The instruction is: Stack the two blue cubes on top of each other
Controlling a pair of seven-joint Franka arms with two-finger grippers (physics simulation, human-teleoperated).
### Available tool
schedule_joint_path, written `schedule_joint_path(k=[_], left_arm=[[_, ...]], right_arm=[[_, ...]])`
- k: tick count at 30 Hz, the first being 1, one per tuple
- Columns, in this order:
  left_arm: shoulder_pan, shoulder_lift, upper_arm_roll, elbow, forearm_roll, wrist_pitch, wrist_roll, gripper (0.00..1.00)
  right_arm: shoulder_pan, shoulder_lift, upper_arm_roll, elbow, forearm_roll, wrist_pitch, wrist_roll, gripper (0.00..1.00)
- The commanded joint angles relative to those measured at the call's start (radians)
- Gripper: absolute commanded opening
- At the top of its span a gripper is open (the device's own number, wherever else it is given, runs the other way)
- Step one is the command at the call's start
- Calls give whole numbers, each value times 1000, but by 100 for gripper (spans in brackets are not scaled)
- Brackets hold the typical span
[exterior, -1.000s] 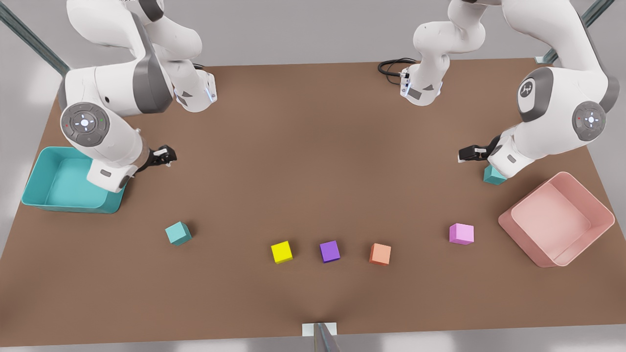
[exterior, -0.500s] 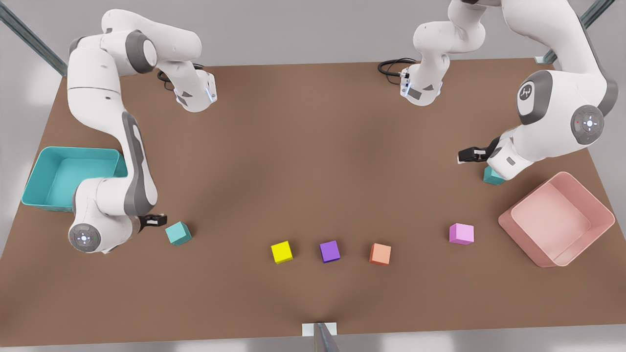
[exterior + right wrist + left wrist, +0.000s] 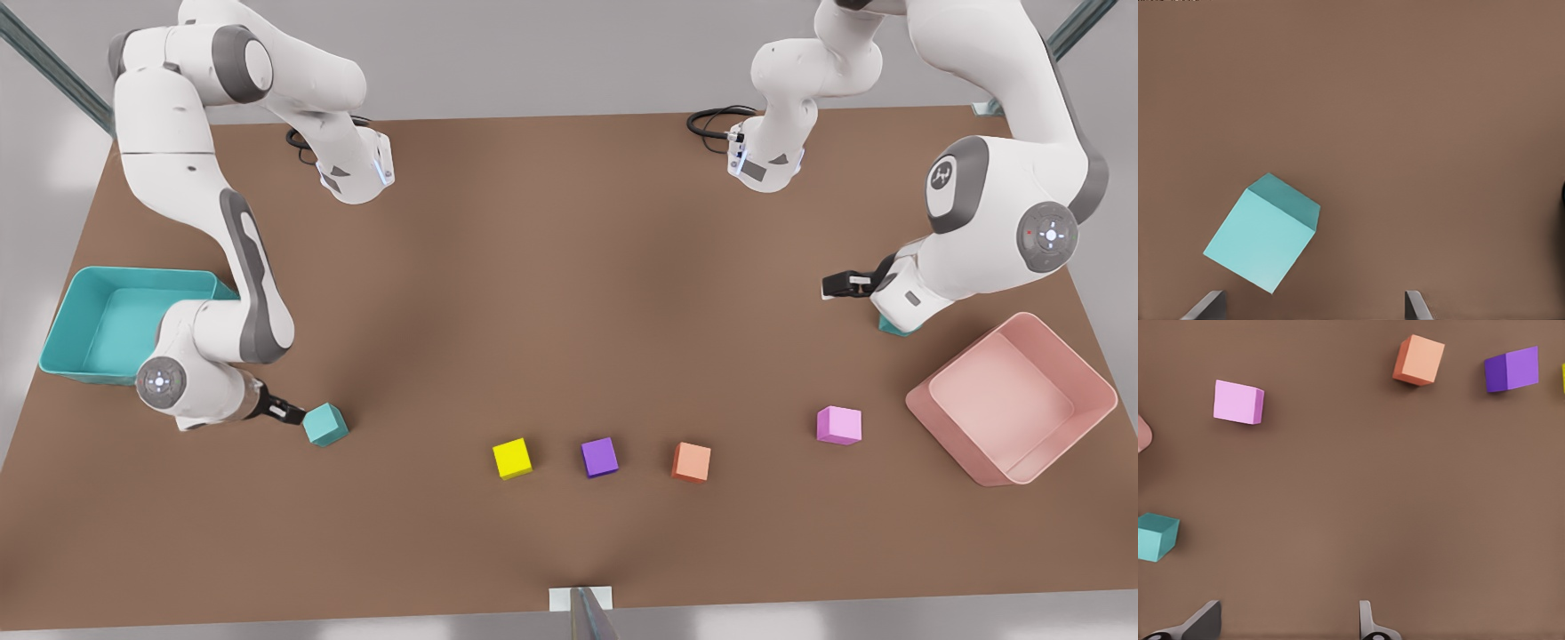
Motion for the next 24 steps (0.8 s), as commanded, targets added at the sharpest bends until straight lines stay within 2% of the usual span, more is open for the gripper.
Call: schedule_joint_path(k=[1, 7, 24], left_arm=[[0, -2, 0, 0, 2, -3, -6, 100], [-3, -10, -10, 0, 2, -6, -9, 100], [-5, -10, -11, 0, 0, -8, -9, 100]], right_arm=[[1, -14, 0, -51, 14, 248, 399, 100], [15, 21, 6, -74, 14, 384, 469, 100], [48, 38, 6, -123, 12, 335, 698, 100]])
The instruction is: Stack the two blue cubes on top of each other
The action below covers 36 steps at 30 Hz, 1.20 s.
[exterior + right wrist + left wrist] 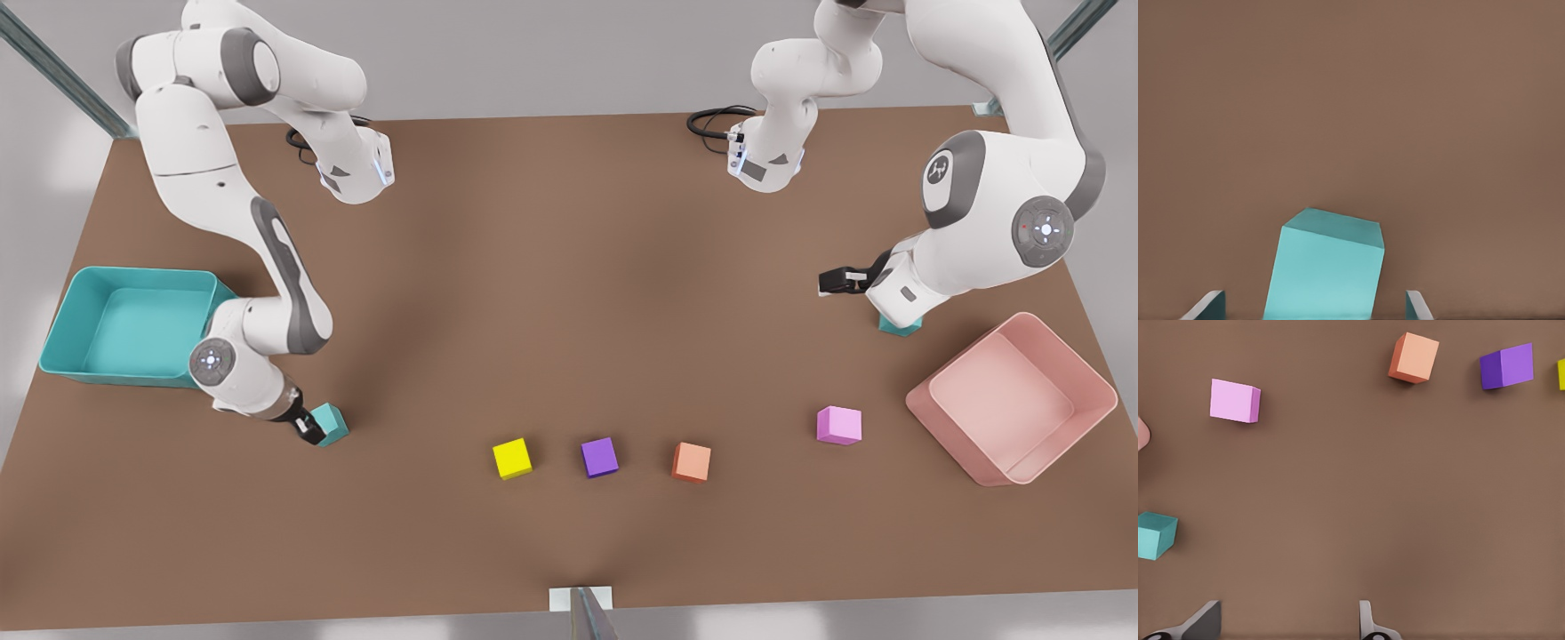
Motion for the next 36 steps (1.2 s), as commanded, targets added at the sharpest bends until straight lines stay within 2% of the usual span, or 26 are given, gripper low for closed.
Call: schedule_joint_path(k=[1, 29, 30, 31, 33, 34, 36], left_arm=[[-1, -1, -1, 0, 2, -1, -3, 100], [4, 8, -27, 0, 25, -18, -29, 100], [4, 8, -27, 0, 25, -18, -29, 100], [4, 8, -27, 0, 25, -18, -29, 100], [4, 11, -27, 0, 25, -16, -29, 100], [5, 11, -27, 0, 25, -13, -29, 100], [5, 14, -27, 0, 25, -13, -29, 100]], right_arm=[[2, 6, 0, 3, -2, 2, 261, 100], [25, 153, -1, 77, -10, 7, 262, 99], [27, 153, -1, 77, -10, 8, 262, 97], [25, 156, -1, 77, -10, 7, 259, 91], [24, 156, -1, 77, -10, 7, 253, 73], [24, 156, -1, 78, -10, 5, 253, 67], [24, 152, -1, 92, -12, 1, 258, 64]])
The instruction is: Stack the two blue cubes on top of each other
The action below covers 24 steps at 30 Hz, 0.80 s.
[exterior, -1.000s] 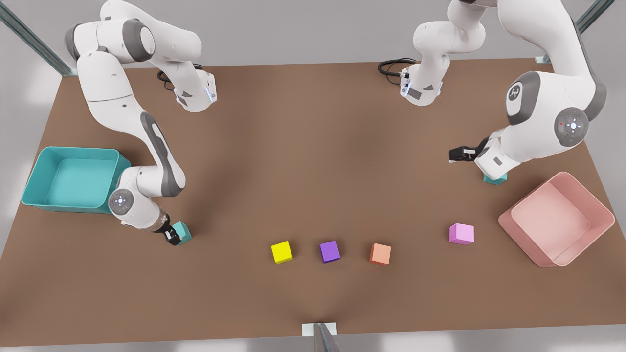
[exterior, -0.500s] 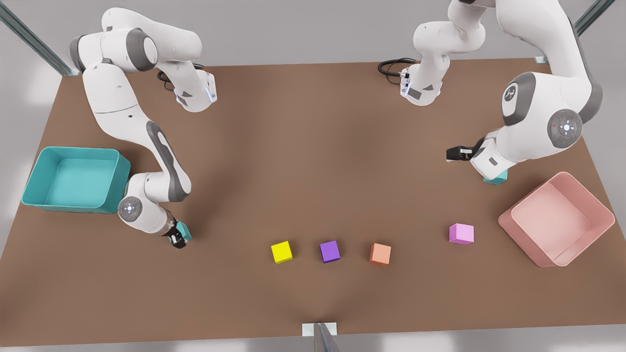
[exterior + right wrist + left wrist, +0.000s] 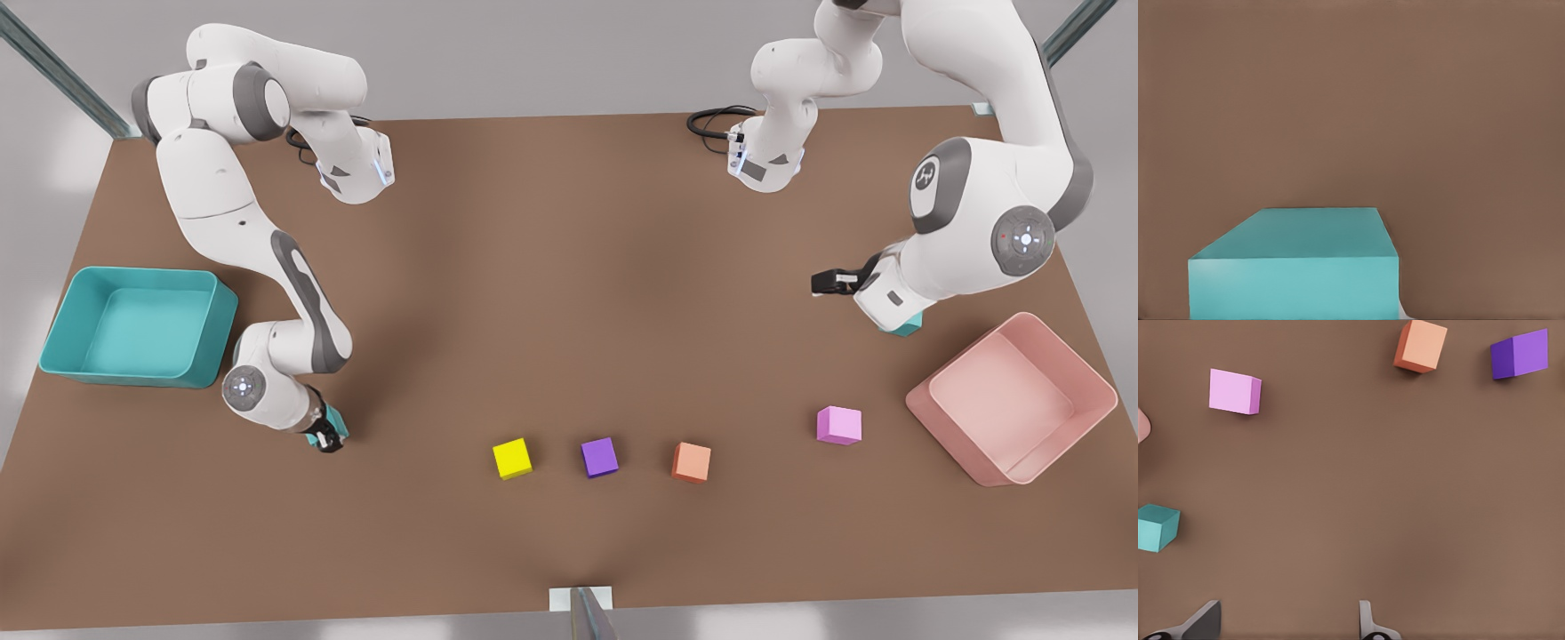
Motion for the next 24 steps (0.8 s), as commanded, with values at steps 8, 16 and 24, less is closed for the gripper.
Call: schedule_joint_path(k=[8, 16, 24], left_arm=[[37, 19, 16, 3, 30, 23, -6, 100], [195, 101, 233, -302, 67, 550, 451, 100], [214, 76, 345, -507, 103, 749, 1089, 100]], right_arm=[[16, -144, 161, 84, 5, -290, 177, 65], [421, -59, 285, 271, -159, -310, 1068, 65], [624, 177, 275, 458, -340, -302, 1453, 65]])
